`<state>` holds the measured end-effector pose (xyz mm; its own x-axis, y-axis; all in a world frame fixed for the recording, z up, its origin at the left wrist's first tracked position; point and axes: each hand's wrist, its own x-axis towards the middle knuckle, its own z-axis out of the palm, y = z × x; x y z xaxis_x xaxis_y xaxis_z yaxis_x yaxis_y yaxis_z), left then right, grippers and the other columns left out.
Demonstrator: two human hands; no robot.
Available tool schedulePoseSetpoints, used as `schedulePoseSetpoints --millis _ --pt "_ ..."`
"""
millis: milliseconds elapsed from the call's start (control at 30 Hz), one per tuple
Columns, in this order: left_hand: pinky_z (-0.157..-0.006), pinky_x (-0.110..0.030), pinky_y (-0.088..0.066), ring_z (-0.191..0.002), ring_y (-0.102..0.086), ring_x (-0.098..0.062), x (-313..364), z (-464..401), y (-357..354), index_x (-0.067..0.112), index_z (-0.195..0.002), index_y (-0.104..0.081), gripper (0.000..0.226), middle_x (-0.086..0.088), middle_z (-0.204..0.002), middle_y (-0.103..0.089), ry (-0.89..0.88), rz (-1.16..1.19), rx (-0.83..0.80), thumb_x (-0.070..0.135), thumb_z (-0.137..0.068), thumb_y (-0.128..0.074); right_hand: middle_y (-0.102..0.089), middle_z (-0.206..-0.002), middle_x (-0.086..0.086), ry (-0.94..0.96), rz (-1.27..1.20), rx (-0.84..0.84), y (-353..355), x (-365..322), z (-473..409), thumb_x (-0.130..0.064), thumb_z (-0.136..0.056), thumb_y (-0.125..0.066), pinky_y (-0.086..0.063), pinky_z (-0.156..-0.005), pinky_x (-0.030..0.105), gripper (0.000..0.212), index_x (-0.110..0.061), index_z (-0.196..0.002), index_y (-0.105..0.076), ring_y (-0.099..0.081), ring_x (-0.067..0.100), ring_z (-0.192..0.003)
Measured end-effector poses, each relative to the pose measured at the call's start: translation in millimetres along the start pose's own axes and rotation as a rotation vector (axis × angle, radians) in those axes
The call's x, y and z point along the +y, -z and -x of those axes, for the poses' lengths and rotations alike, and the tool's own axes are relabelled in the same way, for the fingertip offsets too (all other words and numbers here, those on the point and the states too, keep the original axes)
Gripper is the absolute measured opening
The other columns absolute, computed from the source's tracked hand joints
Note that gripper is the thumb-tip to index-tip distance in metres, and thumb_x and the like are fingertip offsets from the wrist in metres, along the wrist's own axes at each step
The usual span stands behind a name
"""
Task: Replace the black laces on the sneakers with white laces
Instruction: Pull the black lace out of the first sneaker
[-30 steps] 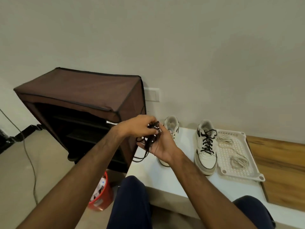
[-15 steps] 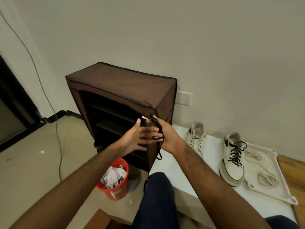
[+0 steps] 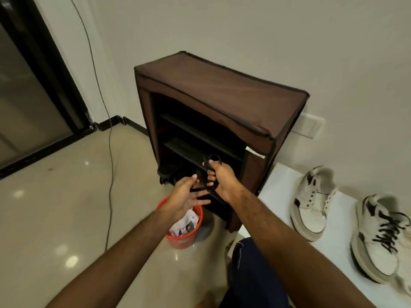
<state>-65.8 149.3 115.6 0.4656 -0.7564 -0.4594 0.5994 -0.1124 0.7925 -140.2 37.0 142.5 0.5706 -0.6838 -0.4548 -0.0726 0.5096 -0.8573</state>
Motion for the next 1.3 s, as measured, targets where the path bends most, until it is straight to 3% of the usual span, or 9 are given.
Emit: schedulePoseSetpoints --millis 133,300,467,533,633,800,933,1100,1300 --pt "-0.075 -0.044 -0.058 -0.082 -0.068 -0.024 -18.5 -25.3 20.8 -0.001 -0.126 -0.060 0.051 -0.014 -0.100 -0.065 0.118 0.115 0.106 0.042 -0.107 -0.042 -0.054 -0.062 0.002 -0.108 0.181 0.044 -31.4 65.3 -34.3 -0.019 -0.103 -0.052 -0.039 -0.049 0.026 0.017 -0.013 -0.090 -0.060 -0.048 0.014 -0.054" --pt "-0.074 -0.034 -0.045 -0.079 -0.055 -0.014 -37.2 -55.3 50.3 0.022 -0.090 -0.055 0.036 0.000 -0.089 -0.057 0.227 0.103 0.230 0.045 -0.108 -0.035 -0.072 -0.098 0.013 -0.223 0.360 -0.041 -59.9 116.4 -68.4 -0.016 -0.098 -0.058 -0.056 -0.085 0.042 0.011 -0.012 -0.093 -0.066 -0.070 0.029 -0.097" --pt "-0.071 -0.038 -0.049 -0.075 -0.058 -0.021 -55.3 -83.7 90.7 0.011 -0.084 -0.058 0.040 -0.006 -0.059 -0.069 0.292 0.122 0.319 0.033 -0.109 -0.036 -0.071 -0.065 0.006 -0.466 0.242 -0.082 -53.0 133.5 -93.6 -0.032 -0.106 -0.048 -0.053 -0.051 0.024 0.036 -0.011 -0.083 -0.065 -0.066 0.017 -0.060" --pt "-0.071 -0.038 -0.056 -0.082 -0.063 -0.026 -61.3 -90.8 106.8 0.009 -0.091 -0.063 0.045 -0.012 -0.078 -0.072 0.304 0.083 0.367 0.040 -0.108 -0.035 -0.074 -0.073 0.007 -0.480 0.253 -0.083 -46.9 140.9 -104.5 -0.041 -0.107 -0.042 -0.053 -0.053 0.023 0.043 -0.008 -0.097 -0.068 -0.066 0.018 -0.067" --pt "-0.103 -0.045 -0.049 -0.117 -0.060 -0.030 -73.7 -100.1 126.2 0.007 -0.130 -0.060 0.071 -0.017 -0.131 -0.063 0.303 -0.005 0.403 0.065 -0.103 -0.029 -0.068 -0.109 0.012 -0.480 0.291 -0.068 -38.4 153.8 -119.5 -0.057 -0.103 -0.042 -0.049 -0.087 0.040 0.057 -0.008 -0.126 -0.061 -0.063 0.025 -0.094" --pt "-0.077 -0.019 -0.055 -0.086 -0.061 -0.009 -74.3 -80.8 121.0 0.005 -0.127 -0.060 0.053 -0.003 -0.110 -0.062 0.125 -0.261 0.311 0.039 -0.112 -0.022 -0.063 -0.133 0.005 -0.343 0.434 -0.063 -11.3 167.7 -137.9 -0.074 -0.090 -0.045 -0.044 -0.107 0.043 0.076 -0.015 -0.135 -0.060 -0.059 0.025 -0.121" --pt "-0.100 -0.021 -0.040 -0.111 -0.057 -0.013 -65.5 -67.1 116.8 0.003 -0.130 -0.061 0.034 0.001 -0.123 -0.060 -0.034 -0.782 0.211 0.025 -0.108 -0.046 -0.067 -0.091 0.005 -0.089 0.682 -0.120 6.5 138.1 -98.4 -0.015 -0.101 -0.056 -0.051 -0.085 0.037 0.010 -0.013 -0.100 -0.065 -0.063 0.019 -0.085" --pt "-0.107 -0.051 -0.042 -0.130 -0.051 -0.032 -79.8 -96.1 110.4 0.012 -0.140 -0.051 0.083 -0.012 -0.139 -0.056 -0.135 -1.501 -0.074 0.064 -0.078 -0.033 -0.060 -0.139 0.012 0.142 1.131 -0.295 40.3 91.1 -34.9 -0.011 -0.096 -0.061 -0.040 -0.112 0.036 0.042 -0.009 -0.138 -0.059 -0.056 0.026 -0.129" --pt "-0.111 -0.044 -0.039 -0.131 -0.048 -0.030 -24.1 -35.4 -21.1 0.012 -0.147 -0.044 0.068 -0.013 -0.140 -0.052 -0.269 -1.706 -0.366 0.052 -0.093 -0.052 -0.050 -0.144 0.016 0.244 1.303 -0.221 112.4 40.7 29.4 -0.010 -0.094 -0.059 -0.035 -0.112 0.031 0.058 -0.011 -0.150 -0.044 -0.049 0.029 -0.134"
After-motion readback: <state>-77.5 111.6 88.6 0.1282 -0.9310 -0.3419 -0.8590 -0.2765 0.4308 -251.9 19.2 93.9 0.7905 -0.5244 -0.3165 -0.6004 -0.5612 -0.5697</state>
